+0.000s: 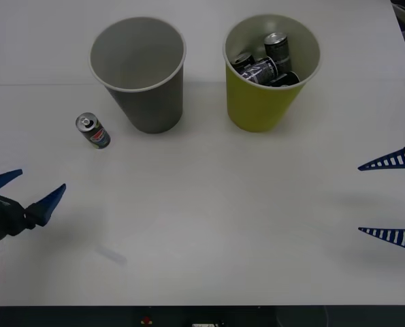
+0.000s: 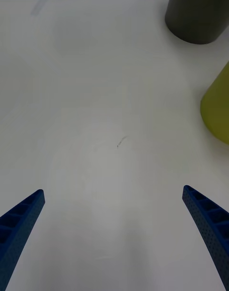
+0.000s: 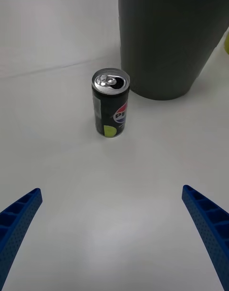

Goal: Put the can into the green bin and the plastic bottle into the gray bin

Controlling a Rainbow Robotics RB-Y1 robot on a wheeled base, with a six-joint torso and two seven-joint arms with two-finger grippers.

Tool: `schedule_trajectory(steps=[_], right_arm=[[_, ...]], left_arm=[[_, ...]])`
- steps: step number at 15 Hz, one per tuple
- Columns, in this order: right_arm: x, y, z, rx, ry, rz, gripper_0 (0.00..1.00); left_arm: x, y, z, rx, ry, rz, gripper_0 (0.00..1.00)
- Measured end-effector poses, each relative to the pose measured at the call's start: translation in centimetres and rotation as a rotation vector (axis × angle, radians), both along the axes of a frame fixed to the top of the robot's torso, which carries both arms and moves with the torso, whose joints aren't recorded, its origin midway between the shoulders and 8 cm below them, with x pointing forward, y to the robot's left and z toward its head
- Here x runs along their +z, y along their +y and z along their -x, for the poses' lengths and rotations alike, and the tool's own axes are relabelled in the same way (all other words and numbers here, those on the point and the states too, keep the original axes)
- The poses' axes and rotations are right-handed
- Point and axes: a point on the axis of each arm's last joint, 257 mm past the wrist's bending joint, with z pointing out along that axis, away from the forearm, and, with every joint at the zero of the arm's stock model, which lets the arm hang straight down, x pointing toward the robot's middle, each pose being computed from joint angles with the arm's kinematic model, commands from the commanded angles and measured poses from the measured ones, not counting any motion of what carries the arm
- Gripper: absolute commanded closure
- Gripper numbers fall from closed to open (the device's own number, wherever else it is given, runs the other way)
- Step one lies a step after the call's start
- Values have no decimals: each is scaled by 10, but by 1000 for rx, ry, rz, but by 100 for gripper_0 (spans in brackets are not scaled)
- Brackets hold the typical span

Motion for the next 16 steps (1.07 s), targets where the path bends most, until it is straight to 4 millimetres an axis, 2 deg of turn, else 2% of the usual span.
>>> schedule_trajectory(steps=[2, 4, 8, 11, 16], right_arm=[[0, 0, 0, 0, 0, 0, 0], [0, 0, 0, 0, 0, 0, 0], [0, 0, 0, 0, 0, 0, 0], [0, 0, 0, 0, 0, 0, 0], [0, 0, 0, 0, 0, 0, 0]], left_arm=[[-4, 8, -5, 75, 1, 10, 0], [-8, 5, -10, 124, 27, 99, 0], [-5, 7, -19, 180, -6, 132, 0], [-5, 11, -23, 187, -88, 91, 0], [-16, 3, -51, 141, -154, 61, 0]])
